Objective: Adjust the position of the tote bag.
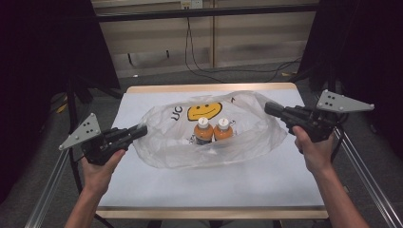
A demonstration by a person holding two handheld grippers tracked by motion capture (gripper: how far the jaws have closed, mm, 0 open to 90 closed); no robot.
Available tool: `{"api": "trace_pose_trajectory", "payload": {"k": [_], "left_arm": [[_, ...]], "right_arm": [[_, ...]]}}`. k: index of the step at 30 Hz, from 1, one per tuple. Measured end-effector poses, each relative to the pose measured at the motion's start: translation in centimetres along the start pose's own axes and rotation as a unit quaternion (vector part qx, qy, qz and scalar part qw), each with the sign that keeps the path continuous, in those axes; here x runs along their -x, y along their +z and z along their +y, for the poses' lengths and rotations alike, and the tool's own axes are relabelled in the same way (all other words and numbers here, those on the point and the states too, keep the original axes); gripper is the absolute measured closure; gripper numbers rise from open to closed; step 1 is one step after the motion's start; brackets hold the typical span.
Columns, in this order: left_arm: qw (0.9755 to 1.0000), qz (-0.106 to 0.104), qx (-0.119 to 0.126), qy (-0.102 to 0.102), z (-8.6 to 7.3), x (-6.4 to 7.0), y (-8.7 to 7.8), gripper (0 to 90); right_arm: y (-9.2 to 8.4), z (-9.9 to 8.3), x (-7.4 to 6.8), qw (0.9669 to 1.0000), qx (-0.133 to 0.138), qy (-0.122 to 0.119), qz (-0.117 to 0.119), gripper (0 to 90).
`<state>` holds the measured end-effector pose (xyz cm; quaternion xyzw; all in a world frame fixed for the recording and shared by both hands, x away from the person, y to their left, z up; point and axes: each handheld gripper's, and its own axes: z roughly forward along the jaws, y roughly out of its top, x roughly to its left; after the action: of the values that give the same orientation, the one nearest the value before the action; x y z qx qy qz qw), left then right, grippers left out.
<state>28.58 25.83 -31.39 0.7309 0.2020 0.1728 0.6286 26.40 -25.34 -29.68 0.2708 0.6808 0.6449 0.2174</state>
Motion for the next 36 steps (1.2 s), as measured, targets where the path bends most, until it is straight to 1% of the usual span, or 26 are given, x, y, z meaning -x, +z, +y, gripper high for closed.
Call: {"api": "trace_pose_trajectory", "payload": {"k": [4,5,6,7,8,10,12,13,15,16,17,19,21,22,23,24,25,28,29,30,31,32,33,34,35,36], "left_arm": [[0.9999,0.011,0.0,0.009,1.3,-0.9,0.0,86.4],[0.9999,0.01,0.004,0.006,1.4,-1.0,0.1,86.4],[0.9998,0.015,0.004,0.01,1.7,-1.2,0.0,86.5],[0.9999,0.013,0.006,0.01,1.9,-1.4,0.1,86.6],[0.9998,0.017,0.006,0.009,2.1,-1.5,0.2,86.6],[0.9997,0.021,0.01,0.005,2.4,-2.0,0.4,86.6],[0.9996,0.023,0.017,0.002,2.7,-2.6,0.6,86.7],[0.9995,0.025,0.018,0.002,2.8,-2.9,0.7,86.8],[0.9995,0.023,0.022,-0.006,2.8,-3.5,0.9,86.9],[0.9994,0.025,0.022,-0.008,2.6,-3.7,1.1,87.0],[0.9994,0.021,0.024,-0.014,2.5,-3.8,1.3,87.0],[0.9995,0.026,0.012,-0.01,1.8,-4.1,1.8,87.0],[0.9996,0.02,0.007,-0.018,1.1,-4.2,2.3,87.0],[0.9996,0.021,0.0,-0.017,0.8,-4.3,2.5,87.0],[0.9995,0.018,0.002,-0.025,0.4,-4.5,2.7,87.0],[0.9996,0.015,0.0,-0.024,0.2,-4.6,2.8,87.0],[0.9995,0.013,-0.002,-0.029,-0.1,-4.7,3.0,87.0],[0.9993,0.004,-0.01,-0.035,-1.1,-5.0,3.5,86.9],[0.9993,-0.001,-0.008,-0.037,-1.4,-5.1,3.7,86.9],[0.9992,0.004,-0.011,-0.038,-1.7,-5.1,3.7,86.8],[0.9989,0.003,-0.014,-0.044,-2.0,-5.1,3.9,86.8],[0.9989,0.001,-0.019,-0.042,-2.3,-5.3,4.1,86.9],[0.9989,0.006,-0.025,-0.04,-2.4,-5.4,4.1,86.9],[0.9987,0.003,-0.024,-0.044,-2.5,-5.5,4.2,86.8],[0.9986,0.006,-0.029,-0.044,-2.7,-5.6,4.3,86.9],[0.9986,0.008,-0.034,-0.04,-2.8,-5.7,4.3,86.9]], "right_arm": [[0.1,1.5,0.5,0.9999,0.016,-0.003,-0.004,90.0],[0.2,1.8,0.6,0.9998,0.018,-0.005,-0.007,90.0],[0.2,2.1,0.7,0.9998,0.019,-0.005,-0.008,90.0],[0.3,2.3,0.9,0.9997,0.023,-0.004,-0.01,90.0],[0.4,2.7,1.0,0.9995,0.027,-0.004,-0.014,90.0],[0.6,3.1,1.3,0.9993,0.032,-0.004,-0.018,90.0],[0.7,3.7,1.5,0.9986,0.043,-0.007,-0.029,90.0],[0.7,3.9,1.7,0.9985,0.046,-0.007,-0.029,90.0],[0.9,4.3,2.0,0.9984,0.046,-0.006,-0.034,90.0],[1.1,4.5,2.2,0.9984,0.046,-0.002,-0.032,90.0],[1.3,4.5,2.4,0.9985,0.045,0.0,-0.032,90.0],[1.6,4.2,2.6,0.9987,0.036,0.001,-0.035,90.0],[1.9,3.5,2.8,0.999,0.021,0.002,-0.039,90.0],[2.0,3.2,2.9,0.9991,0.017,0.004,-0.038,90.0],[2.1,2.9,3.0,0.9992,0.013,0.009,-0.036,90.0],[2.2,2.5,3.2,0.9992,0.005,0.007,-0.039,90.0],[2.2,2.4,3.2,0.9992,0.003,0.009,-0.039,90.0],[2.0,1.6,3.6,0.999,-0.008,0.02,-0.04,90.0],[2.0,1.3,3.7,0.9988,-0.011,0.023,-0.041,90.0],[2.0,1.1,3.8,0.9987,-0.016,0.024,-0.043,90.0],[2.0,0.7,3.9,0.9985,-0.018,0.028,-0.043,90.0],[1.9,0.3,4.1,0.9982,-0.024,0.032,-0.044,90.0],[2.0,0.0,4.3,0.998,-0.027,0.036,-0.044,90.0],[2.0,-0.4,4.5,0.9979,-0.029,0.039,-0.043,90.0],[2.1,-1.0,4.7,0.9974,-0.035,0.045,-0.045,90.0],[2.1,-1.0,4.7,0.9974,-0.035,0.045,-0.045,90.0]]}}
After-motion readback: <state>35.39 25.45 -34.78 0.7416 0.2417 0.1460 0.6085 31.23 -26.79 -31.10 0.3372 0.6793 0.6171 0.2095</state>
